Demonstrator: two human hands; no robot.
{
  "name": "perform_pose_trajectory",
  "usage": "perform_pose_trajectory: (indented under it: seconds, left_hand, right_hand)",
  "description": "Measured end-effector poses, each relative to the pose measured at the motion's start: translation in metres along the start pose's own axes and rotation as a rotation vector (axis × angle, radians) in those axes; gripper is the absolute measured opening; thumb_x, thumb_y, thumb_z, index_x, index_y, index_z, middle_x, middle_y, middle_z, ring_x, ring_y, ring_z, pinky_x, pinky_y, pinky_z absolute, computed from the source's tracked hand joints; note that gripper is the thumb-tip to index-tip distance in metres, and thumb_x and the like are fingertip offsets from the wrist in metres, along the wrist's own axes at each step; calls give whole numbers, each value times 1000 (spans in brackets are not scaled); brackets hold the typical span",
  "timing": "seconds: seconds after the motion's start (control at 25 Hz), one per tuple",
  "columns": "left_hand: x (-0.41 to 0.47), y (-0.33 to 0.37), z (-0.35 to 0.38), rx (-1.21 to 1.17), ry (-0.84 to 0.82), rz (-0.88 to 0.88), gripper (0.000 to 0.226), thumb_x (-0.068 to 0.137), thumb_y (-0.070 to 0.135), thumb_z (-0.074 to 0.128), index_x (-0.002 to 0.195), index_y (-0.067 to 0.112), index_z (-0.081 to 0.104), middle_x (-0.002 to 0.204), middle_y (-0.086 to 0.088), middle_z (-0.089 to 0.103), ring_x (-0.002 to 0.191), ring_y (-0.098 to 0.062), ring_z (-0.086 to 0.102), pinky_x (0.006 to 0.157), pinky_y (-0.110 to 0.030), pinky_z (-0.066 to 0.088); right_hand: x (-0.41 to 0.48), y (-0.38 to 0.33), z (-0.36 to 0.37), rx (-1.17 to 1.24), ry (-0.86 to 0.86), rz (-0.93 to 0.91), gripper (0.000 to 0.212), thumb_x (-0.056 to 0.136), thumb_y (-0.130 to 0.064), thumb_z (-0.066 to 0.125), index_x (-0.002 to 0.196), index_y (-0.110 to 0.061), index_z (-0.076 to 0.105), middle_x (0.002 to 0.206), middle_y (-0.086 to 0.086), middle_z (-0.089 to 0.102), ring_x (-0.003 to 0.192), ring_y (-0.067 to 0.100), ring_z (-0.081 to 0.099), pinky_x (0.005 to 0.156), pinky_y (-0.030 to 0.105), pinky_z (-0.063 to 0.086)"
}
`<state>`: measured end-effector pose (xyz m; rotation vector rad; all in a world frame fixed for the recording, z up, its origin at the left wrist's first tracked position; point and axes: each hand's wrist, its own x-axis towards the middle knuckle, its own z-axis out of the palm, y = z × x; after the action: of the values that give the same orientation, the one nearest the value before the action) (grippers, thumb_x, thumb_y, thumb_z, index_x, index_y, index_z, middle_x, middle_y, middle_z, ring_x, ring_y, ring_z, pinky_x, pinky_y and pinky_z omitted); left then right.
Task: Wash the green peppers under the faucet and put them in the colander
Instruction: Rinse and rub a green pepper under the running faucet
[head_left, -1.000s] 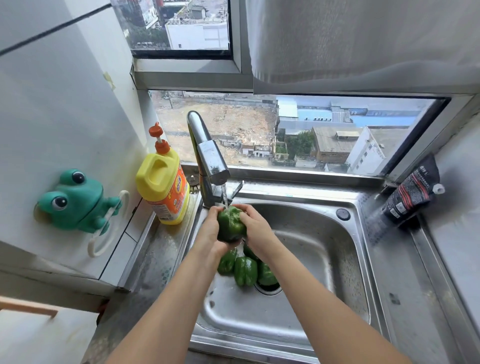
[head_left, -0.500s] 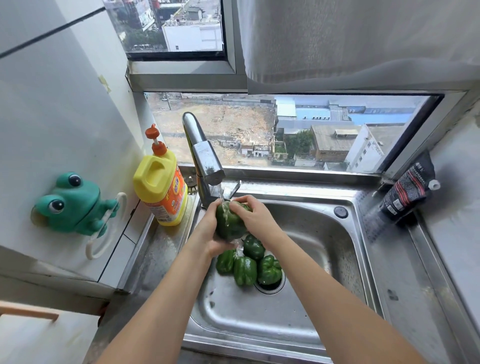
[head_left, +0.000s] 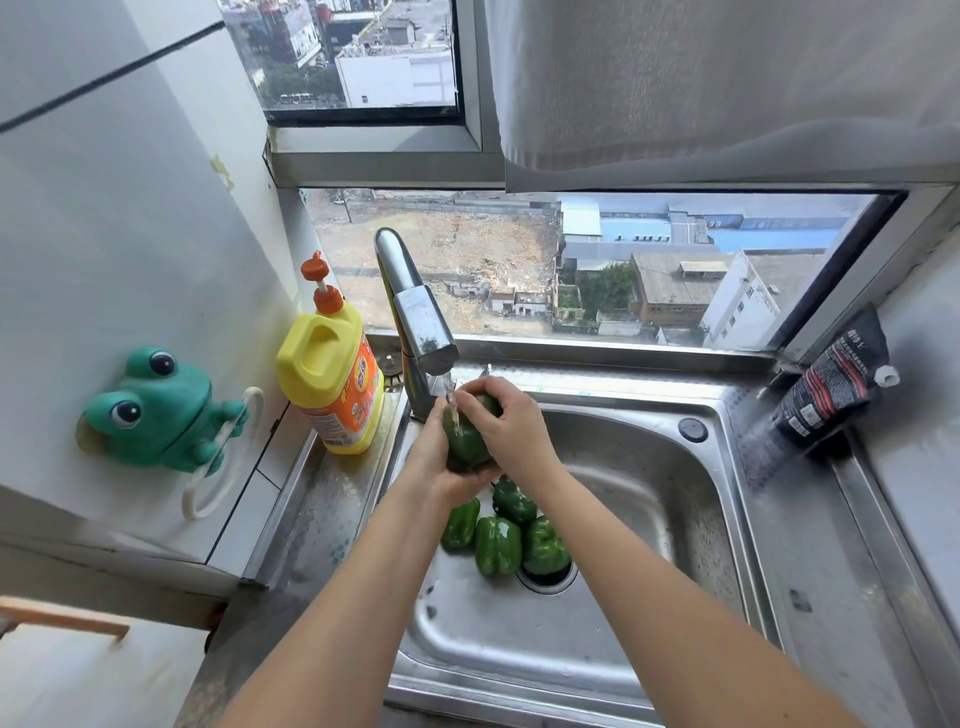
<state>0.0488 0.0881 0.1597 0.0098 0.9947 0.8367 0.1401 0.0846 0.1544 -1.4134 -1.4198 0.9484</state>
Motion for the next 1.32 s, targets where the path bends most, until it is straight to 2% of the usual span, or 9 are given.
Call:
perform_pose_trajectory:
  seconds: [0.16,0.28,0.36,0.56,0.8,0.96,1.08,1.2,1.32]
  left_hand:
    - [-6,10,-6,-115,38,-100,17,88,17,56,85,2,63,69,-19,67,79,-29,63,65,-40,58]
    - [-9,5,-1,-42,-40,-84,21,87,25,59,86,6,68,79,-16,69,83,-28,64,73,-41,58]
    - [-5,2,1,126,-50,47,34,88,39,59,97,10,71,93,-15,71,90,-30,66,83,-46,53]
    - [-1,-3,-4,562,13,334,42,86,48,60,108,12,65,101,-14,70,91,-30,69,79,-47,57]
    - [2,3,-1,322,56,233,21,92,33,52,84,19,66,81,-8,67,78,-25,64,69,-38,55]
    - [-1,7,-11,53,112,-35,14,88,19,55,85,10,65,73,-15,69,80,-30,64,55,-44,58]
    - [-6,6,-16,-23,87,-119,19,92,16,49,90,5,64,75,-20,70,82,-34,62,49,-51,56]
    - [-8,0,-14,13,4,-63,26,96,17,40,98,5,62,90,-20,67,89,-34,59,79,-55,52]
    - [-10,7,-14,185,-11,37,36,98,36,40,116,11,58,110,-20,63,98,-35,61,82,-53,50]
  right_hand:
    - [-6,3,-11,-239,-278,-188,42,83,-37,67,122,-29,51,115,-10,46,109,11,46,93,22,39]
    - [-6,-1,-4,-303,-55,-223,28,87,-37,60,111,-23,57,104,-4,52,99,15,50,84,27,42]
    - [2,-9,-2,-175,71,-37,22,92,-32,54,103,-15,63,96,0,59,91,19,56,80,31,46]
    - [21,-14,-18,182,-110,650,28,90,-26,56,101,-4,69,102,18,68,98,34,64,92,46,52]
    - [-7,-8,5,-19,59,176,39,97,-39,45,84,-8,65,80,4,64,76,16,56,72,33,43]
    - [-17,7,-3,-68,-141,-93,27,93,-22,55,120,-19,58,112,-2,61,101,9,56,90,20,45]
    - [-14,3,-15,-118,-336,-107,45,88,-6,51,129,-24,50,121,-6,50,108,9,51,94,20,45]
    - [-7,-2,-19,-107,-352,99,46,82,-7,53,122,-29,51,116,1,55,101,17,55,83,25,49]
    - [-3,5,-24,-139,-352,168,44,80,-14,59,118,-34,53,104,3,65,93,20,63,81,36,57]
